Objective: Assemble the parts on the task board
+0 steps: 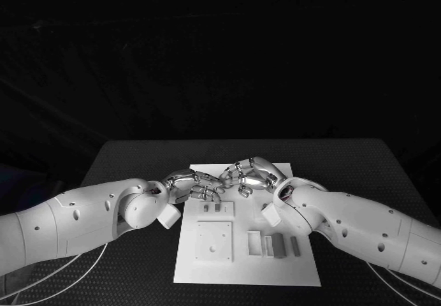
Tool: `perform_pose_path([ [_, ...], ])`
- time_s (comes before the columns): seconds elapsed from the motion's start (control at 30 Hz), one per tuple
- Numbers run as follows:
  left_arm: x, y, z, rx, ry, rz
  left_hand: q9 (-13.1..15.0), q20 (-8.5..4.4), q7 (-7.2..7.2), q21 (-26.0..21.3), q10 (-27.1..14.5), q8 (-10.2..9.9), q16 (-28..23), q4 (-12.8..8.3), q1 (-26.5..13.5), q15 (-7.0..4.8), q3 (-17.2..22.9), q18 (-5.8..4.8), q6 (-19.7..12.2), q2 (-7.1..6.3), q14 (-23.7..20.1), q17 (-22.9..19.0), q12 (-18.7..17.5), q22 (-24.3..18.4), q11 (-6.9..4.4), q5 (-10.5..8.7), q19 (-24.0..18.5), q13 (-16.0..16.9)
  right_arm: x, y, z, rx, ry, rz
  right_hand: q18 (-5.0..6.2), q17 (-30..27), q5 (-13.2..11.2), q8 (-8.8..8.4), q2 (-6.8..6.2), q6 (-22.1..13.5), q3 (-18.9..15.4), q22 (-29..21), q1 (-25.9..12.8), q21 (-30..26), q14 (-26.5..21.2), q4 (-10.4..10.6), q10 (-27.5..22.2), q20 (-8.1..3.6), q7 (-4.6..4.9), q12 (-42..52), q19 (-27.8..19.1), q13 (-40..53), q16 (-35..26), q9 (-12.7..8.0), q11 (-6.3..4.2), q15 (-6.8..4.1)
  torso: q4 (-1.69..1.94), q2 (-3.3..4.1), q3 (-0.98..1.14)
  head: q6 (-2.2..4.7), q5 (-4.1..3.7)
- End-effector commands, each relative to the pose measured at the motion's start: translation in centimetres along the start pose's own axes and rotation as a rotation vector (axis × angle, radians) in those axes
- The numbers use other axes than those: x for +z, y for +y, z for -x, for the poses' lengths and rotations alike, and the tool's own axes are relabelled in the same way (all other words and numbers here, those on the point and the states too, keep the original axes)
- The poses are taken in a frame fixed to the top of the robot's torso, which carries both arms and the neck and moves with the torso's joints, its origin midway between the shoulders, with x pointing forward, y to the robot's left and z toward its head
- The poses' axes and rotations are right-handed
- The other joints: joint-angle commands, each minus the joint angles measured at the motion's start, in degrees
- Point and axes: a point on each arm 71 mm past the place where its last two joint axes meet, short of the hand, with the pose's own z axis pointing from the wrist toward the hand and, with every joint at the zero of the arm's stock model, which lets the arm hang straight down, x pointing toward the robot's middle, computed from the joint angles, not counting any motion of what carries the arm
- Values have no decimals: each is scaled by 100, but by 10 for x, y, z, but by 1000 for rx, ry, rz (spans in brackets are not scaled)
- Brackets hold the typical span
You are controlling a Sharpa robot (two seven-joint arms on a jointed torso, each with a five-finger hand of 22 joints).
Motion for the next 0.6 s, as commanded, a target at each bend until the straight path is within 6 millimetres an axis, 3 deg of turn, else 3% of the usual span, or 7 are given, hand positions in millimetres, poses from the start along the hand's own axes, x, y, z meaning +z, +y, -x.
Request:
perform_pose_path([
  [0.03, 1, -1, -4, 8, 34, -4, -17, 0, 15, -6, -55, -11, -34, 6, 53, 2, -69, -30, -51, 7, 1, 11, 27, -6, -4, -3, -26, 8, 0, 1, -6, 16, 65, 5, 529, -9, 16, -25, 94, -52, 42, 100, -9, -36, -46, -5, -71, -12, 7, -62, -36, -69, -25, 6, 23, 14, -3, -1, 1, 5, 11],
  [0.2, 2, -1, -5, 9, 31, -5, -25, -1, 14, -11, -62, -21, -39, 8, 69, -1, -114, -28, -69, 33, 12, 16, 27, -12, -14, -2, -19, 13, -1, 2, -9, 37, 109, 10, 529, -7, 16, -64, 186, -130, 67, 103, -63, -43, -55, 5, -140, 5, 43, -156, -56, -142, -34, 22, 63, 53, -2, 1, 2, 4, 17],
  [0.37, 2, -1, -5, 9, 31, -2, -39, -9, -6, -21, -69, -38, -49, 2, 205, -14, -106, -25, -103, 142, 29, 23, 28, -25, -38, -2, -10, 23, -1, 2, -11, 44, 130, 17, 529, -2, 17, -120, 340, -232, 213, 102, -82, -61, -79, 13, -325, 26, 97, -359, -93, -291, -44, 29, 152, 139, -1, 1, 3, 6, 25],
  [0.6, 2, 0, -6, 20, 40, 1, -40, -11, -52, -36, -46, -5, -68, 7, 544, -31, 107, -43, -44, 275, 51, 31, 46, -51, -87, -2, -2, 47, 0, 1, -10, 48, 128, 17, 529, 7, 16, -150, 373, -284, 433, 106, -142, -53, -86, 39, -313, 51, 130, -470, -90, -420, -37, 53, 189, 176, -1, -7, 3, 6, 26],
])
